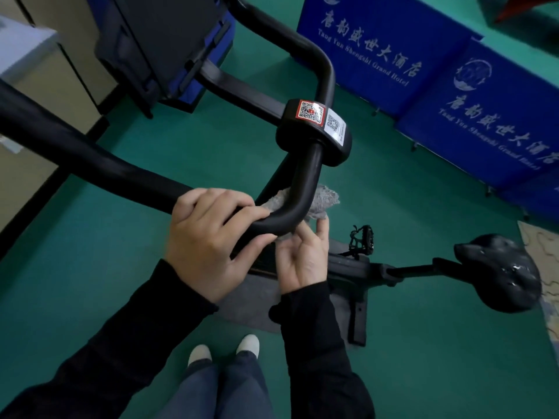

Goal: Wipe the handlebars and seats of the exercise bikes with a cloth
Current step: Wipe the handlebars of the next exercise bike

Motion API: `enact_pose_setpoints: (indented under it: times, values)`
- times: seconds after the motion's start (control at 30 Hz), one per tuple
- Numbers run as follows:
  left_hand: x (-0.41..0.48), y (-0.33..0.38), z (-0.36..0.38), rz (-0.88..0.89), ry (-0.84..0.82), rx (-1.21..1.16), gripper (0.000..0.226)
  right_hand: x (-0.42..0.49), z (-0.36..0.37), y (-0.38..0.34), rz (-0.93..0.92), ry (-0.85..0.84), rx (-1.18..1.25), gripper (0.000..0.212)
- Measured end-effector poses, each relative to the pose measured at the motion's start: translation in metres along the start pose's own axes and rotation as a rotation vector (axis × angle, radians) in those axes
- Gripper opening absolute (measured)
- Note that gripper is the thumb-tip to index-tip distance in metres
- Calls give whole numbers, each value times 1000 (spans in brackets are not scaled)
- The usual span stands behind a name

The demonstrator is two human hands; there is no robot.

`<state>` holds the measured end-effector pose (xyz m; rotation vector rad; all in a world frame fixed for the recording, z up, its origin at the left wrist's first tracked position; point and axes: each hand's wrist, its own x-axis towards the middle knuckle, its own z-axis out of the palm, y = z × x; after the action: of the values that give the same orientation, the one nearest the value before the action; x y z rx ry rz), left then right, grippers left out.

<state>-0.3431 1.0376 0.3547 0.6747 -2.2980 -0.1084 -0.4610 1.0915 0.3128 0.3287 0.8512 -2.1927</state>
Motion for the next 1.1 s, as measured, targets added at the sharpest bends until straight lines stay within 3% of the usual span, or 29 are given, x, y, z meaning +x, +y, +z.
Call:
enact_pose_setpoints:
  times: [0.13, 0.33, 0.5, 0.6, 0.7, 0.87, 1.0, 1.1]
  values:
    - [-2, -1, 1, 5, 5, -6, 23, 0, -9, -9, -210, -18, -116, 40]
    - [-2, 0, 1, -9, 0, -15, 21, 12, 8, -43, -634, -114, -736, 29]
    - [-1, 0, 1, -15, -7, -13, 24, 15, 24, -78, -955, -462, -1371, 25]
    - [-1, 2, 1, -38, -17, -23, 25, 16, 29, -96, -944, -716, -1574, 24]
    - [1, 7, 0, -74, -16, -24, 24, 32, 48, -111, -946, -858, -1711, 25]
    - [2, 13, -2, -145, -36, -36, 24, 50, 71, -120, -929, -979, -1775, 25]
    - [3, 16, -3, -179, -55, -73, 25, 43, 78, -121, -859, -1305, -1836, 27]
    - [5, 17, -6, -202, -68, -93, 25, 49, 95, -122, -867, -1440, -1970, 28]
